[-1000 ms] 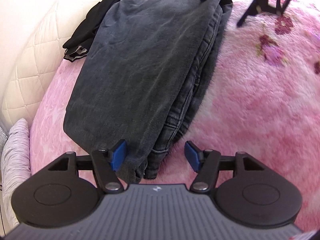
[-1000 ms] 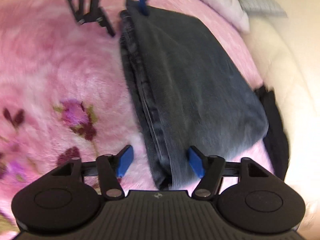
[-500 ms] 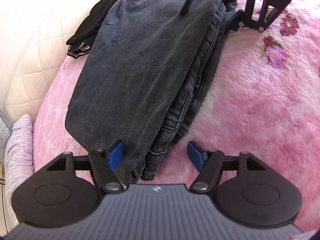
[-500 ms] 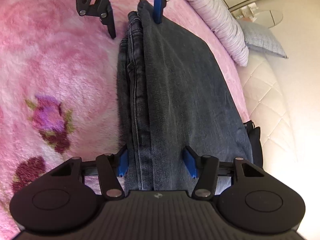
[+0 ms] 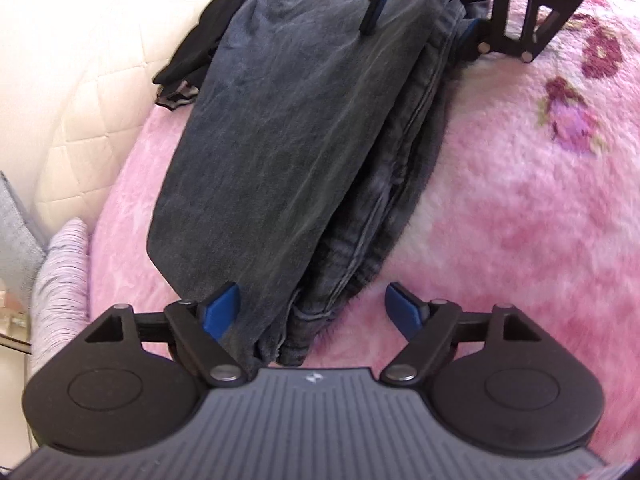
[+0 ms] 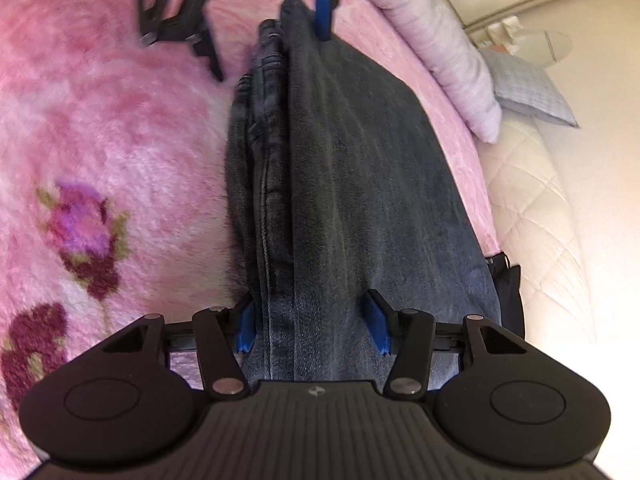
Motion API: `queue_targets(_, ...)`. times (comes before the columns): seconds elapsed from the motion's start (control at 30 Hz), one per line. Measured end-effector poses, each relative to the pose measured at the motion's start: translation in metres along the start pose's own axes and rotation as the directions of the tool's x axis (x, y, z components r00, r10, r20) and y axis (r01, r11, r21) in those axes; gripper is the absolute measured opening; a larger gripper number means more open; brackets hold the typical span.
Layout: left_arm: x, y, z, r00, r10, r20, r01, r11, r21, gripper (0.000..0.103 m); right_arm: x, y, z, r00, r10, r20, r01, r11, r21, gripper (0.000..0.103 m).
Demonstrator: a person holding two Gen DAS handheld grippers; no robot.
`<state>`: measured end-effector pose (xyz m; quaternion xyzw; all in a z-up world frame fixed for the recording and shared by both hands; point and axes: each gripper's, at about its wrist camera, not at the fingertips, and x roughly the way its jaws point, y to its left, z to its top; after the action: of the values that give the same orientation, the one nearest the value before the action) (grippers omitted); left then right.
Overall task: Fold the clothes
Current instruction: 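Grasp the folded jeans end with both grippers, then lift the folded jeans with both grippers and carry them toward the black garment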
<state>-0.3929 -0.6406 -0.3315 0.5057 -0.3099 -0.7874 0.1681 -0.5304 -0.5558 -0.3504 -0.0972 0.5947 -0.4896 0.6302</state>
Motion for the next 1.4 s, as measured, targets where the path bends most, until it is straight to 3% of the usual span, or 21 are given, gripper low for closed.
queue_targets(0.1, -0.004, -0.017, 0.004, 0.997, 0.075, 0.008, -0.075, 0.996, 0.047, 0.078, -0.004, -0.005, 0.0, 1.0, -0.023, 0.0, 0.023, 0.996, 0.091, 0.031)
queue_targets(0.17, -0.003, -0.023, 0.005, 0.994, 0.105, 0.008, -0.106, 0.993, 0.057, 0.08, -0.009, -0.009, 0.002, 0.999, -0.029, 0.017, 0.026, 0.993, 0.111, 0.027)
queue_targets(0.3, 0.0, -0.022, 0.012, 0.99, 0.143, 0.02, -0.144, 0.988, 0.061, 0.092, -0.018, -0.029, 0.006, 1.0, -0.001, 0.028, -0.002, 0.992, 0.128, 0.023)
queue_targets(0.47, 0.007, -0.013, 0.023, 0.988, 0.15, 0.037, -0.152, 0.987, 0.046, 0.091, -0.025, -0.059, 0.009, 0.998, 0.049, 0.032, -0.053, 0.985, 0.164, 0.023)
queue_targets(0.53, 0.01, -0.01, 0.027, 0.987, 0.154, 0.043, -0.155, 0.987, 0.04, 0.085, -0.027, -0.065, 0.009, 0.998, 0.063, 0.032, -0.067, 0.984, 0.163, 0.023)
queue_targets(0.6, 0.017, -0.002, 0.028, 0.987, 0.16, 0.021, -0.16, 0.986, 0.034, 0.062, -0.027, -0.066, 0.007, 0.996, 0.078, 0.031, -0.082, 0.983, 0.167, 0.023)
queue_targets(0.77, 0.02, 0.011, 0.024, 0.999, 0.05, 0.011, -0.05, 0.999, 0.011, 0.049, -0.023, -0.062, 0.005, 0.995, 0.099, 0.016, -0.1, 0.982, 0.158, 0.024)
queue_targets(1.03, 0.019, 0.015, 0.022, 1.0, 0.011, 0.008, -0.011, 1.0, -0.021, 0.046, -0.019, -0.044, 0.002, 0.995, 0.098, -0.014, -0.095, 0.988, 0.121, 0.029)
queue_targets(1.13, 0.02, 0.019, 0.023, 1.0, 0.001, 0.008, -0.001, 1.0, -0.03, 0.046, -0.015, -0.039, 0.001, 0.995, 0.097, -0.037, -0.092, 0.989, 0.113, 0.041)
queue_targets(1.17, 0.02, 0.019, 0.023, 1.0, -0.003, 0.008, 0.003, 0.999, -0.035, 0.046, -0.013, -0.036, -0.001, 0.995, 0.091, -0.051, -0.086, 0.992, 0.097, 0.052)
queue_targets(1.2, 0.02, 0.019, 0.023, 1.0, -0.007, 0.009, 0.007, 0.999, -0.04, 0.046, -0.01, -0.032, -0.004, 0.994, 0.084, -0.065, -0.079, 0.994, 0.079, 0.058)
queue_targets(1.33, 0.019, 0.02, 0.021, 1.0, -0.017, 0.02, 0.018, 0.999, -0.036, 0.046, -0.004, -0.02, -0.012, 0.996, 0.044, -0.075, -0.045, 0.999, -0.007, 0.056)
queue_targets(1.4, 0.019, 0.02, 0.021, 1.0, -0.018, 0.026, 0.018, 1.0, -0.014, 0.046, -0.004, -0.016, -0.015, 0.998, 0.023, -0.062, -0.027, 0.998, -0.056, 0.048)
